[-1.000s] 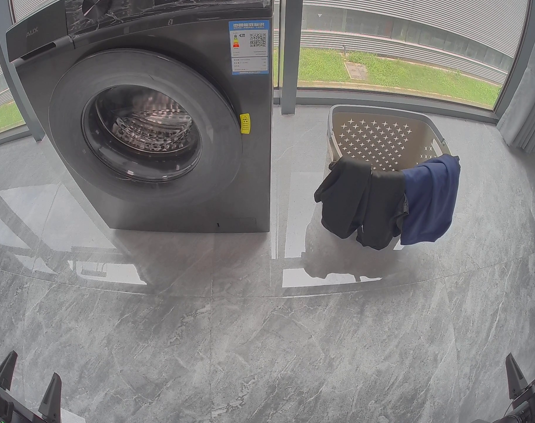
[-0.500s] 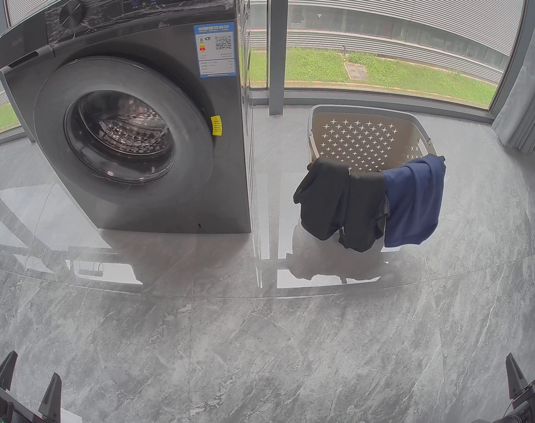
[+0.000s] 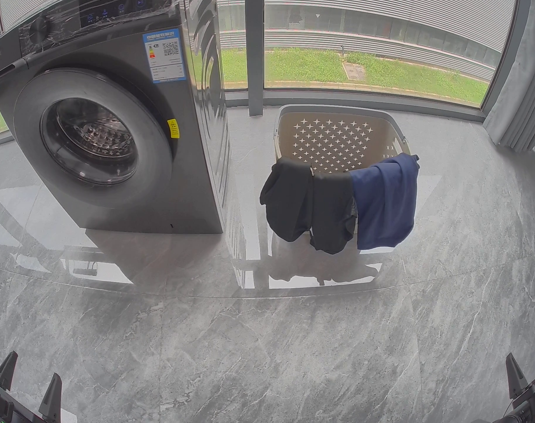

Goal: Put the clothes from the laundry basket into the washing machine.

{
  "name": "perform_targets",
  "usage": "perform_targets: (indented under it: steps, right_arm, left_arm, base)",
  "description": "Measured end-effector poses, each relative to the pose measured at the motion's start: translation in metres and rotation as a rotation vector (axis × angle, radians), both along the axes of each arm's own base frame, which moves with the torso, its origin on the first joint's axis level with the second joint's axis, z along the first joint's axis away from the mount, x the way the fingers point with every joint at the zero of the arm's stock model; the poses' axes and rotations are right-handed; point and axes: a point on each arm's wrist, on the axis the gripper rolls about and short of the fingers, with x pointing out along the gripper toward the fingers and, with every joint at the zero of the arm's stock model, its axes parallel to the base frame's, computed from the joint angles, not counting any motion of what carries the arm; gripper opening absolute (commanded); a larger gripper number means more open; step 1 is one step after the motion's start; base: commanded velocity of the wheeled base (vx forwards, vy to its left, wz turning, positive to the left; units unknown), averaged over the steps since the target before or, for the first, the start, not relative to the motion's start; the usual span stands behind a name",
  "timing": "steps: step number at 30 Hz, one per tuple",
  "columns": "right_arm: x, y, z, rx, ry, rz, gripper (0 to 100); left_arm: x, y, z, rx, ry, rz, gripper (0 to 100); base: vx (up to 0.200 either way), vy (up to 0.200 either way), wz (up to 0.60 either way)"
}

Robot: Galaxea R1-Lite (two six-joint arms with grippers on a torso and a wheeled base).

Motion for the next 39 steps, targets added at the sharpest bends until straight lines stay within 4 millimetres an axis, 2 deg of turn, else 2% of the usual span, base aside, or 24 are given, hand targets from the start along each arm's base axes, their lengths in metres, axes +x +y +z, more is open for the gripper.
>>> perform_targets:
  steps: [7, 25, 34, 39]
  right_arm:
    - [0.0, 0.0, 0.0, 0.0, 0.0, 0.001, 100]
    - [0.0, 0.0, 0.0, 0.001, 0.0, 0.001, 100]
    - [0.0, 0.0, 0.0, 0.001, 0.0, 0.0, 100]
    - [0.0, 0.0, 0.0, 0.001, 0.0, 0.0, 100]
  left_arm:
    - [0.0, 0.0, 0.0, 0.0, 0.001, -0.001, 100]
    - [0.0, 0.0, 0.0, 0.0, 0.0, 0.0, 100]
    - [0.0, 0.0, 0.0, -0.001, 0.0, 0.0, 100]
    - [0.0, 0.0, 0.0, 0.0, 0.0, 0.0, 100]
  base:
    - [0.0, 0.0, 0.0]
    - [0.2, 0.0, 0.0]
    - [0.0, 0.0, 0.0]
    - [0.0, -0.2, 0.0]
